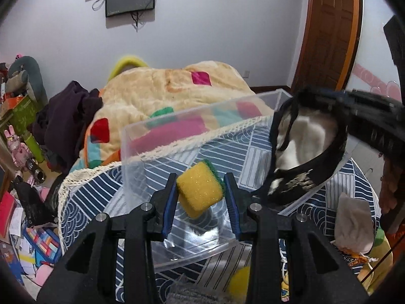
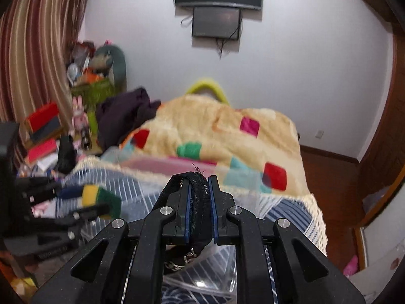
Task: Organize soft objects
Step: 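Carry the sponge with the left tool into the clear box while the right tool drops the handbag in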
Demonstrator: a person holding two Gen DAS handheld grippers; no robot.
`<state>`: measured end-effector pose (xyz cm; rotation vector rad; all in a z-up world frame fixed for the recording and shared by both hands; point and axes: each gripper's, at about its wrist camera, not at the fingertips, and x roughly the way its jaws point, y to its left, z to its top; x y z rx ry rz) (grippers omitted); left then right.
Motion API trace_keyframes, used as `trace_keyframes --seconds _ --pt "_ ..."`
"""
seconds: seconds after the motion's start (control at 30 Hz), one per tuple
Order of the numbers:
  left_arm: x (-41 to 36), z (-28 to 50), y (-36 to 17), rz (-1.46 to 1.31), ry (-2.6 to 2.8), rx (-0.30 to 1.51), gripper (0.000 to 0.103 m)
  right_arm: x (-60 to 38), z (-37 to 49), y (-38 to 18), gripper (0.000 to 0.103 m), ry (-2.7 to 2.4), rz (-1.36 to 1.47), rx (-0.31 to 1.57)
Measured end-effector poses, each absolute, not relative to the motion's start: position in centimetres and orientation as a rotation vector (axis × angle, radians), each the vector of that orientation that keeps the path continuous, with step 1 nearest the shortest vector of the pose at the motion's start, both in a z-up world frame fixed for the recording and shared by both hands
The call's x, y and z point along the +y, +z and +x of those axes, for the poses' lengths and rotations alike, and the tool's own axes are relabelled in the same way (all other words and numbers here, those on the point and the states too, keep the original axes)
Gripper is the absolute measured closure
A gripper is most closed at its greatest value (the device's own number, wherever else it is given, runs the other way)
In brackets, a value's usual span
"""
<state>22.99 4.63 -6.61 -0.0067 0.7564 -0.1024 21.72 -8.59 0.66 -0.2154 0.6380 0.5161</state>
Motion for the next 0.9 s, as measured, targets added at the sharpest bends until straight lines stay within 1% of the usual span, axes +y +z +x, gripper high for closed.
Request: trace_keyframes --seconds 0.13,0.17,0.2,0.23,0.27,0.3,0.4,0.47,0.53,0.6,0.67,0.7,0.73,0.77,0.8,0.9 --pt "4.7 23.5 -7.2 -0.021 -0.104 0.784 0.064 -9.0 21.7 -0.4 0.091 0.557 -0.239 0.712" --pt "4.8 23.6 -7.3 -0.029 -0.104 0.791 0.063 -9.0 21.6 -0.6 0.089 0.559 -0.250 0.722" --pt "4.8 23.6 -7.4 -0.034 -0.101 0.794 0.060 -9.0 21.6 -0.8 0.087 0.562 -0.260 0.732" --pt "4.9 23.5 -7.4 -0.039 -0.099 0.795 0.053 -9.1 21.4 -0.9 0.087 0.567 -0.271 0.741" --pt "4.9 23.5 -7.4 -0.045 -0.096 0.796 0.048 -9.2 21.2 -0.9 0.087 0.565 -0.280 0.743" --pt "4.9 23.3 -7.2 -0.052 -0.092 0.793 0.040 -9.2 21.3 -0.9 0.087 0.565 -0.286 0.744" --pt "4.7 22.6 -6.7 -0.051 -0.099 0.776 0.037 -9.8 20.8 -0.6 0.077 0.578 -0.279 0.755" --pt "4.5 21.9 -6.2 -0.044 -0.096 0.766 0.032 -10.4 20.4 -0.4 0.061 0.598 -0.259 0.758" --pt "4.3 21.2 -5.7 -0.039 -0.092 0.751 0.025 -10.8 19.8 -0.2 0.056 0.606 -0.258 0.749" --pt "4.2 20.6 -5.1 -0.036 -0.092 0.741 0.022 -11.1 19.1 0.0 0.052 0.618 -0.265 0.745" --pt "4.1 19.7 -4.4 -0.031 -0.096 0.724 0.019 -11.2 18.5 0.3 0.046 0.626 -0.267 0.734" --pt "4.1 19.4 -4.1 -0.029 -0.095 0.716 0.015 -11.4 18.1 0.5 0.044 0.630 -0.269 0.723" --pt "4.1 18.8 -3.5 -0.025 -0.093 0.704 0.011 -11.4 17.9 0.7 0.039 0.631 -0.270 0.717" --pt "4.0 18.4 -3.2 -0.022 -0.091 0.694 0.009 -11.6 17.4 0.9 0.034 0.634 -0.270 0.705" --pt "4.0 17.8 -2.7 -0.019 -0.088 0.681 0.007 -11.8 17.2 1.2 0.033 0.637 -0.266 0.696" --pt "4.1 16.4 -1.5 -0.016 -0.080 0.649 0.004 -12.4 16.1 2.0 0.031 0.638 -0.254 0.663"
